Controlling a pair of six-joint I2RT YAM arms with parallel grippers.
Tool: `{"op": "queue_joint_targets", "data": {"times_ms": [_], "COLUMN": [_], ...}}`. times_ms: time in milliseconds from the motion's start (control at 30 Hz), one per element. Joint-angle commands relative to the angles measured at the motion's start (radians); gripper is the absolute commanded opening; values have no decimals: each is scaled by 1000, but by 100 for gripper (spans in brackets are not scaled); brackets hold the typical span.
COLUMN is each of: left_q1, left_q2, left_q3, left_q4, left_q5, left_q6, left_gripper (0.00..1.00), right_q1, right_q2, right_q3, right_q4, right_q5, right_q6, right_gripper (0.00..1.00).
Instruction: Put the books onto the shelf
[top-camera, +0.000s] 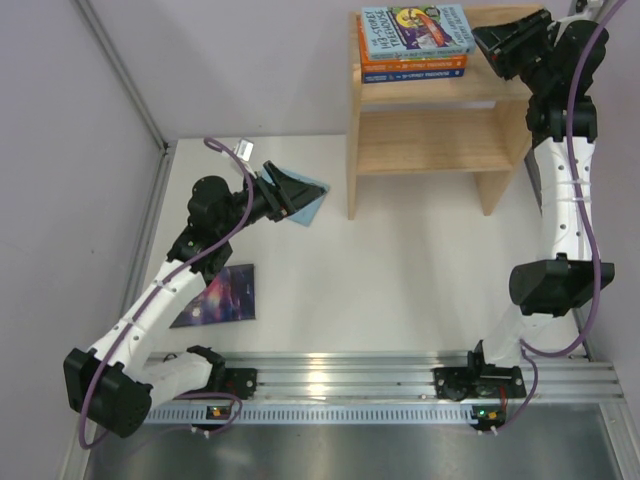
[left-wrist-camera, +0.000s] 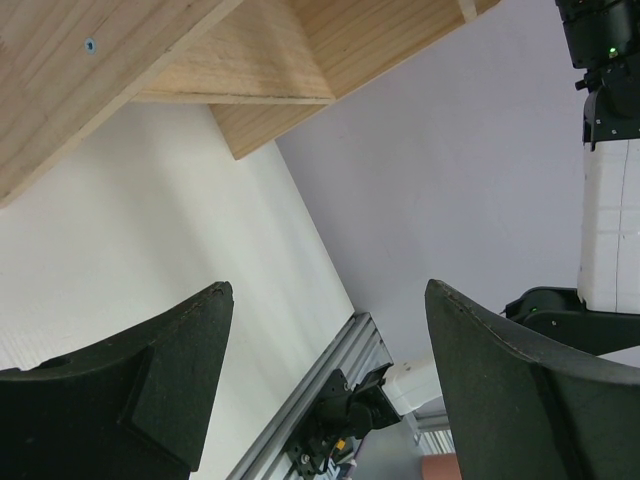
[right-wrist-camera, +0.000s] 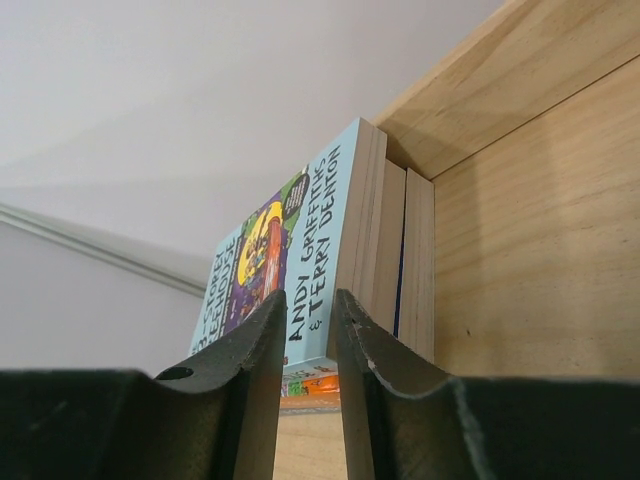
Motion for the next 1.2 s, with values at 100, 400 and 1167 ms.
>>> {"op": "queue_joint_targets", "data": {"times_ms": [100, 400, 1167], "left_q1": [4, 5, 7], "left_q2": [-6, -7, -7], "left_q3": [31, 27, 16], "left_q4": [29, 31, 37], "left_q5": [-5, -3, -3], "left_q6": [16, 18, 10], "left_gripper": [83, 83, 83], "right_q1": [11, 18, 42], "right_q2": [-21, -27, -53], "right_q3": [19, -1, -23], "right_q4": [13, 10, 17], "right_q5": [6, 9, 22], "right_q6": [-10, -4, 7], "right_gripper": [26, 25, 23]}}
